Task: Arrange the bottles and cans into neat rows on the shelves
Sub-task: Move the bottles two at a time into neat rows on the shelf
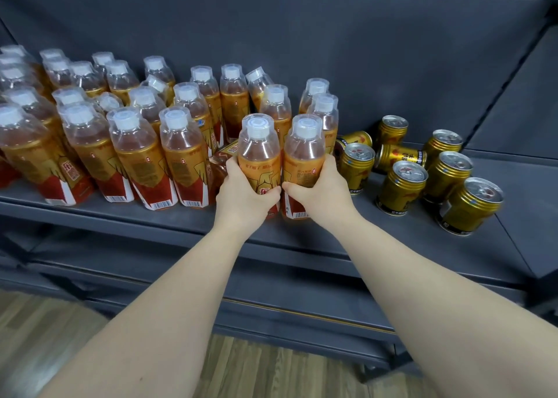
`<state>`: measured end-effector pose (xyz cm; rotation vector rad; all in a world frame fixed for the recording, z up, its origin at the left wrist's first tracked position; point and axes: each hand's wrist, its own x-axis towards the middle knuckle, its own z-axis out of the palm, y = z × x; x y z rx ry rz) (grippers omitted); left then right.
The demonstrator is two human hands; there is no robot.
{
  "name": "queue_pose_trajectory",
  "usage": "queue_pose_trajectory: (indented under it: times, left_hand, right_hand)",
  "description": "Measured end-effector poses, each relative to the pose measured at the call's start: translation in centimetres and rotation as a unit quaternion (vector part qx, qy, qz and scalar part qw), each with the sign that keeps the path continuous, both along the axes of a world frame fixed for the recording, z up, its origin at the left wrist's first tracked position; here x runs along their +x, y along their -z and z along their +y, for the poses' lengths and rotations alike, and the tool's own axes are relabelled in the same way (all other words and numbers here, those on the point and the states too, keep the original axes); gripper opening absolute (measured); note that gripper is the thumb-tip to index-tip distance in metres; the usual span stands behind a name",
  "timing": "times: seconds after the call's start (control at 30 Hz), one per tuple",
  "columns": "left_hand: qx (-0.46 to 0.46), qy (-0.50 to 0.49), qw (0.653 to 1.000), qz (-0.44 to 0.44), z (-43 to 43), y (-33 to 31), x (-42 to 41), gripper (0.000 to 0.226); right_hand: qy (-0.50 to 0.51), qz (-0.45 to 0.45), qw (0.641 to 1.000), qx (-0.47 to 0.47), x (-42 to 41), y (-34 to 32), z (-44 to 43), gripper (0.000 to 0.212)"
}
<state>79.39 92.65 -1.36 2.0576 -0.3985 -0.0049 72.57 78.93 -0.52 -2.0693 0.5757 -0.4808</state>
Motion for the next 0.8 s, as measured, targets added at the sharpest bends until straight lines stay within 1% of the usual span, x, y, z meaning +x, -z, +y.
queue_pose_trajectory:
  times: [0.13,0.33,0.47,0.53,0.67,0.8]
  left_hand:
    - [0.004,0.04,0.999,-0.012,-1.0,-1.2,-1.4,0.081]
    - [0.026,0.121,0.992,-0.019,-2.9,-2.0,-3.2,0.082]
    - [0.037,0.18,0.983,-0.015,-4.2,-1.7,-4.5,0.084]
    - [0.037,0.208,0.977,-0.007,-5.2,-1.5,-5.3,0.084]
    - [0.024,0.266,0.964,0.001,-7.1,-1.3,-7.4,0.08]
    - [0.033,0.32,0.947,-0.008,-8.9,-1.2,-9.9,0.079]
  right_hand:
    - [0.022,-0.019,1.0,0.005,-2.3,-0.9,-1.2,0.077]
    - [0.107,-0.035,0.994,0.005,-6.0,-1.2,-2.6,0.072]
    - [0.156,-0.02,0.988,-0.001,-8.7,-1.0,-3.1,0.069]
    - [0.193,-0.019,0.981,-0.004,-10.5,-0.9,-3.3,0.067]
    - [0.259,-0.012,0.966,-0.01,-14.3,-0.6,-3.4,0.057]
    - [0.312,-0.003,0.95,-0.018,-18.0,-0.8,-3.5,0.058]
